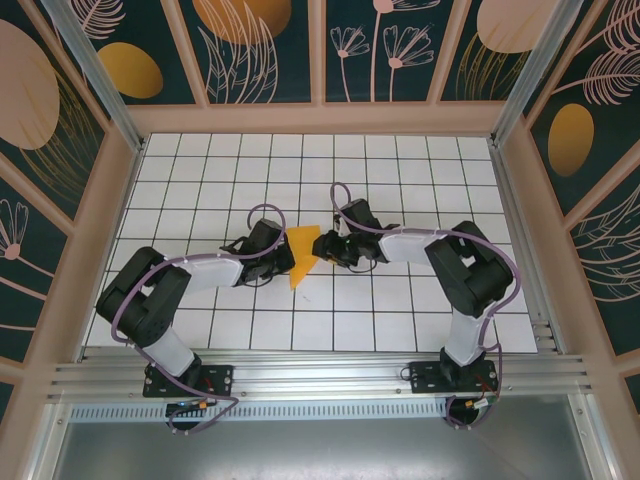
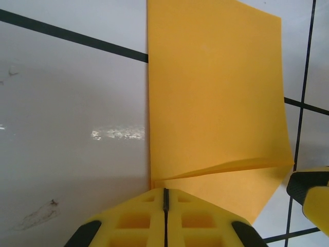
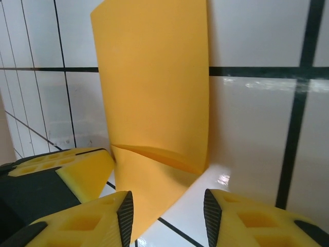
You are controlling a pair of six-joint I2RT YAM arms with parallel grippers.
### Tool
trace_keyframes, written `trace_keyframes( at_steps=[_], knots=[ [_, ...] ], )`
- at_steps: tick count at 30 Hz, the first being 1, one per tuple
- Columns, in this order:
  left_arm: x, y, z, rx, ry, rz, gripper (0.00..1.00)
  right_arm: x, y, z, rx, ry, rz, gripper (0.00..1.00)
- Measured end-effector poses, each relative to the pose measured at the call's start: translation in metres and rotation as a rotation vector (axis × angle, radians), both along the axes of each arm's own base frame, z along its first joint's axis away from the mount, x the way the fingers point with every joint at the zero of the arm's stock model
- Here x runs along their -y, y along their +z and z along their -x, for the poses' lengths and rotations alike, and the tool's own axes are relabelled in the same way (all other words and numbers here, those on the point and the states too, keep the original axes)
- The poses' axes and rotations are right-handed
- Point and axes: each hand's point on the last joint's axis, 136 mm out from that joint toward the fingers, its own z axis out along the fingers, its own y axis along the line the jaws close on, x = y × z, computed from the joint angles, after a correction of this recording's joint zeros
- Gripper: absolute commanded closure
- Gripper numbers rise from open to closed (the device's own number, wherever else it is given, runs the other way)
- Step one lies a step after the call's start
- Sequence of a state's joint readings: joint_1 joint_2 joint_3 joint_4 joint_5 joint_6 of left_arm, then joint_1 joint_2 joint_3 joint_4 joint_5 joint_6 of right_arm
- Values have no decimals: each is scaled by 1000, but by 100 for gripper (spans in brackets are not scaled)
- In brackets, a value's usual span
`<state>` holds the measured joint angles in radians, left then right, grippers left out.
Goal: Fold a paper plane with a square sheet of paper (pick it up from the middle)
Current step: Fourth fold the wing at the center of the table.
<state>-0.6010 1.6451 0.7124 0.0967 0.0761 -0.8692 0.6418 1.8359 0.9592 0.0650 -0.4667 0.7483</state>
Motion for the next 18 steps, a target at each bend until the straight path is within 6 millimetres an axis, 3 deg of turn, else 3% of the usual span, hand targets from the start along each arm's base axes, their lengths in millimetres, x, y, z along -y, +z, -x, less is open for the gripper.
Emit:
trace_keyframes(
  at_steps=[11, 18],
  knots=[
    [-3, -3, 0, -5, 7, -11, 94, -2, -9, 1, -39, -12, 0, 60],
    [-4, -5, -1, -10, 11, -15, 94, -4, -7, -1, -47, -28, -18, 66]
  ],
)
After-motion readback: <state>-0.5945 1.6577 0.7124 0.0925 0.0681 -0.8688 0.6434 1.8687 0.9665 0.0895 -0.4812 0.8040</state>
